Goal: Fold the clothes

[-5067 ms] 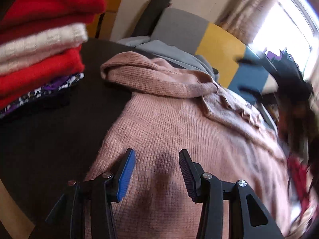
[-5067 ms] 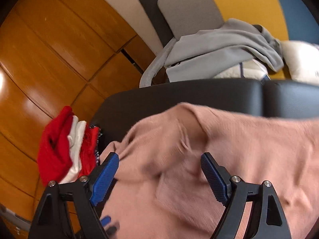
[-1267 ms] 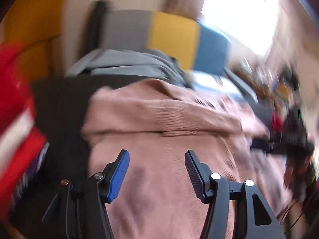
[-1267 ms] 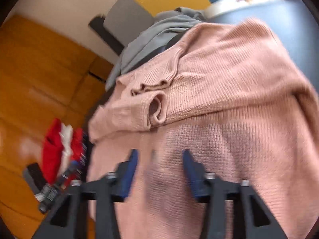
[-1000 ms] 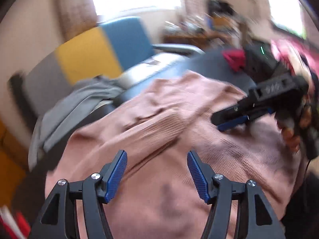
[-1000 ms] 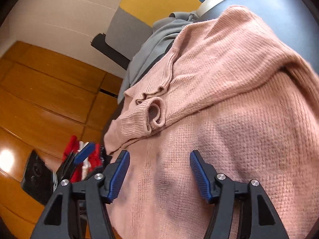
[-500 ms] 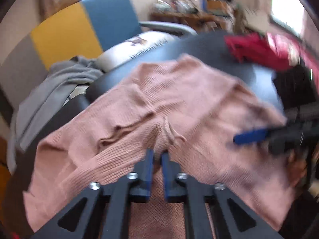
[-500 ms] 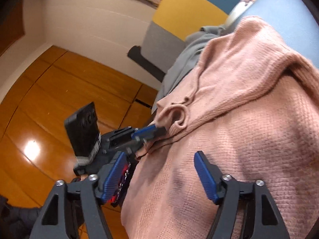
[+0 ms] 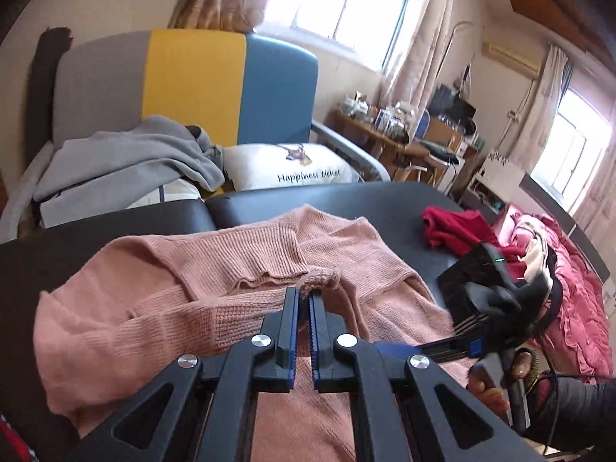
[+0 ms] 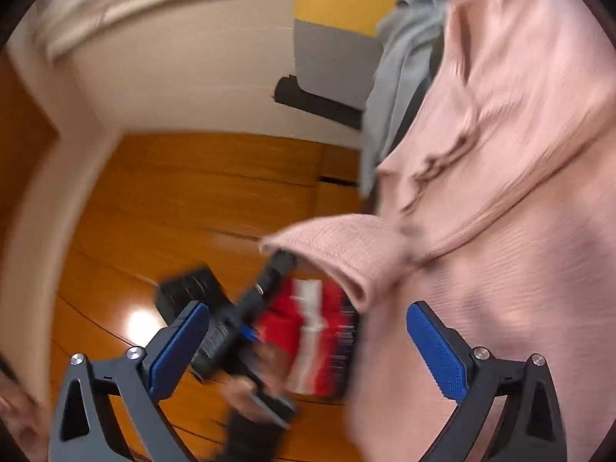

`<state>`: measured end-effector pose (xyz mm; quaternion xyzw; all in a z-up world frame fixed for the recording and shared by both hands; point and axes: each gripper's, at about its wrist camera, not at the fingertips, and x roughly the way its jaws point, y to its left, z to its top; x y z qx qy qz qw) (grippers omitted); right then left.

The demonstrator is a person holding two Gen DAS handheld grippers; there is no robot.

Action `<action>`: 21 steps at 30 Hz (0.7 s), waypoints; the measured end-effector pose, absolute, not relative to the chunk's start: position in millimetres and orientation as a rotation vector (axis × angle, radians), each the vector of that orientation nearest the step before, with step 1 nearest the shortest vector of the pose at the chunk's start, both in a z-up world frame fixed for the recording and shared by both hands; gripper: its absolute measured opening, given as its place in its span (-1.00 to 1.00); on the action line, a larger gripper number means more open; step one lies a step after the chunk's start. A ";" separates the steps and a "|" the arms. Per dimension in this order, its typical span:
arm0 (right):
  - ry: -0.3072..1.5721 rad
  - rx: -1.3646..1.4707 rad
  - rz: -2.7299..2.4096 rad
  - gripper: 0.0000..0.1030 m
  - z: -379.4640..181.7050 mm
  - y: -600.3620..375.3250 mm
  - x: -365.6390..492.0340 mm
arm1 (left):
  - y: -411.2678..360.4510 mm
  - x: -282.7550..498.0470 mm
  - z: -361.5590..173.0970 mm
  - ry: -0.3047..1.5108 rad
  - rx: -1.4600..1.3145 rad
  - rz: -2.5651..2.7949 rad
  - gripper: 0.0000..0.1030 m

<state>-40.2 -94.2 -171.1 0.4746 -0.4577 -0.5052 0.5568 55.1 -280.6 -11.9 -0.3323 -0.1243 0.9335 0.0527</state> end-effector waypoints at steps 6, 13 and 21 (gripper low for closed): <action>-1.133 1.197 -1.155 0.99 -181.4 -146.0 -29.4 | -289.1 84.3 -10.9 -0.413 -0.948 2.893 -0.93; -0.791 1.098 -1.441 -0.38 -123.6 -163.4 -32.3 | -288.5 123.1 -13.8 -0.517 -0.818 2.935 -0.93; -0.285 0.850 -1.681 -0.74 -15.9 -150.1 -65.5 | -240.7 90.5 -17.6 -0.628 -0.689 2.799 -0.93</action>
